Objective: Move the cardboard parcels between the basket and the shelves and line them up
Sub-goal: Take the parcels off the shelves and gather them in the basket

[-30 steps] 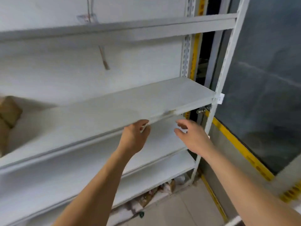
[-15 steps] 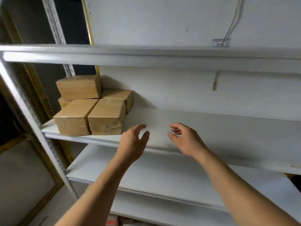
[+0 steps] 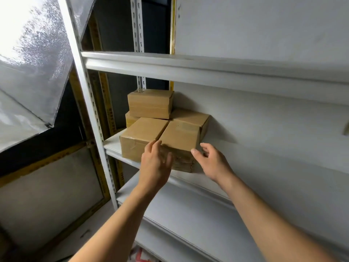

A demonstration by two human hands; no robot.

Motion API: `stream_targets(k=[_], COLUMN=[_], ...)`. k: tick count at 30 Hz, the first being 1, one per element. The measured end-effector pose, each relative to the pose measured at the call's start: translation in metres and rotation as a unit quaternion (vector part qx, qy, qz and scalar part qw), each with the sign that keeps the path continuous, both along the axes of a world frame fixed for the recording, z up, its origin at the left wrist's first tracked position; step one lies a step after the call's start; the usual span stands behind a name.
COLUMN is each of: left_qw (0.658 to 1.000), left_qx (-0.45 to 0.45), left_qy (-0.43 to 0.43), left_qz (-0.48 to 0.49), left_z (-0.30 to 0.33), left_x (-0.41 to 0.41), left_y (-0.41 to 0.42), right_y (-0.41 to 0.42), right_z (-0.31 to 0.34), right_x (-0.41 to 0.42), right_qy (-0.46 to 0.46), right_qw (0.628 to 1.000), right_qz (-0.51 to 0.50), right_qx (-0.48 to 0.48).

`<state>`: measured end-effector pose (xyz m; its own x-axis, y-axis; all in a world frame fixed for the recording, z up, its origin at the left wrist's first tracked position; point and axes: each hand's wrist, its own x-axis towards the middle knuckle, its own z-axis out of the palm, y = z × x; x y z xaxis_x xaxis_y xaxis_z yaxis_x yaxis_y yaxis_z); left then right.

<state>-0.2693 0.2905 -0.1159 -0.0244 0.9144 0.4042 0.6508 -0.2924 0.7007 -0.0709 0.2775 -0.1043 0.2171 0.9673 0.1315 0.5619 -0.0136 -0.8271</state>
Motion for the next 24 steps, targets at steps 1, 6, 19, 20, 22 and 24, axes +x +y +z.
stream_targets(k=[1, 6, 19, 20, 22, 24], left_qw=[1.0, 1.0, 0.99, 0.987, 0.983, 0.982], left_qx=[0.001, 0.006, -0.092, -0.104, -0.115, -0.106], left_qy=[0.002, 0.015, -0.108, -0.122, -0.141, -0.155], left_qz=[0.006, 0.025, 0.01, 0.001, -0.006, -0.006], left_z=[-0.002, -0.012, -0.004, -0.003, -0.002, -0.004], left_x=[0.002, 0.013, 0.05, 0.051, 0.051, 0.049], left_y=[0.002, 0.008, 0.024, 0.026, 0.026, 0.023], right_y=[0.007, 0.029, 0.057, 0.058, 0.059, 0.055], right_z=[-0.001, -0.005, -0.016, -0.019, -0.025, -0.025], right_x=[-0.001, 0.007, 0.042, 0.043, 0.044, 0.044], right_qy=[0.007, 0.044, 0.144, 0.16, 0.19, 0.218], right_qw=[1.0, 0.999, 0.985, 0.982, 0.976, 0.972], right_qz=[0.003, -0.002, 0.029, 0.039, 0.053, 0.067], right_qx=[-0.007, -0.02, -0.086, -0.094, -0.089, -0.066])
